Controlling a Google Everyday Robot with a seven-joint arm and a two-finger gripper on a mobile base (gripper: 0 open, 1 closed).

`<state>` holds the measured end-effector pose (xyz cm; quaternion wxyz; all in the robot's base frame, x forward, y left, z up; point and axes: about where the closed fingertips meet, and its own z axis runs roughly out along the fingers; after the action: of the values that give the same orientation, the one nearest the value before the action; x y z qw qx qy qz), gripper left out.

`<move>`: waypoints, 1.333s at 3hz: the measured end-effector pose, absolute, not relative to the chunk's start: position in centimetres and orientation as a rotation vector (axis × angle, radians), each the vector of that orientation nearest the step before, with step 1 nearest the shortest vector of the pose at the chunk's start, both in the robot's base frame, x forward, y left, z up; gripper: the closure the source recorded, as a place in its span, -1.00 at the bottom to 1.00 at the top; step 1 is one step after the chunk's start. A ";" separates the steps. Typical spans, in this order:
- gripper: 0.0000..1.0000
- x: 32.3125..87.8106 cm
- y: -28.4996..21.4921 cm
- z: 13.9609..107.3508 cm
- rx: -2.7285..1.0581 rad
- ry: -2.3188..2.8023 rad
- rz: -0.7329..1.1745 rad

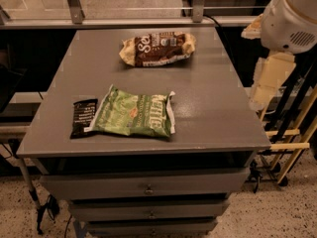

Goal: Move brown chip bag near green jalapeno chip bag

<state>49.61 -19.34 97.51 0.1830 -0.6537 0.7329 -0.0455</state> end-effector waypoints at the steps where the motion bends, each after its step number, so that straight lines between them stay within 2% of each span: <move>1: -1.00 56.8 -14.9 96.9 -1.964 1.850 -0.116; 2: -1.00 62.7 -10.9 95.3 -1.952 1.728 -0.116; 4: -1.00 64.6 -10.1 94.7 -1.891 1.701 -0.143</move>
Offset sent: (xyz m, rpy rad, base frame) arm 0.2123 0.1379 -0.0367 0.1601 -0.2770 0.2683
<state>64.55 -10.13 94.74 0.2926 -0.7099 0.6384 -0.0536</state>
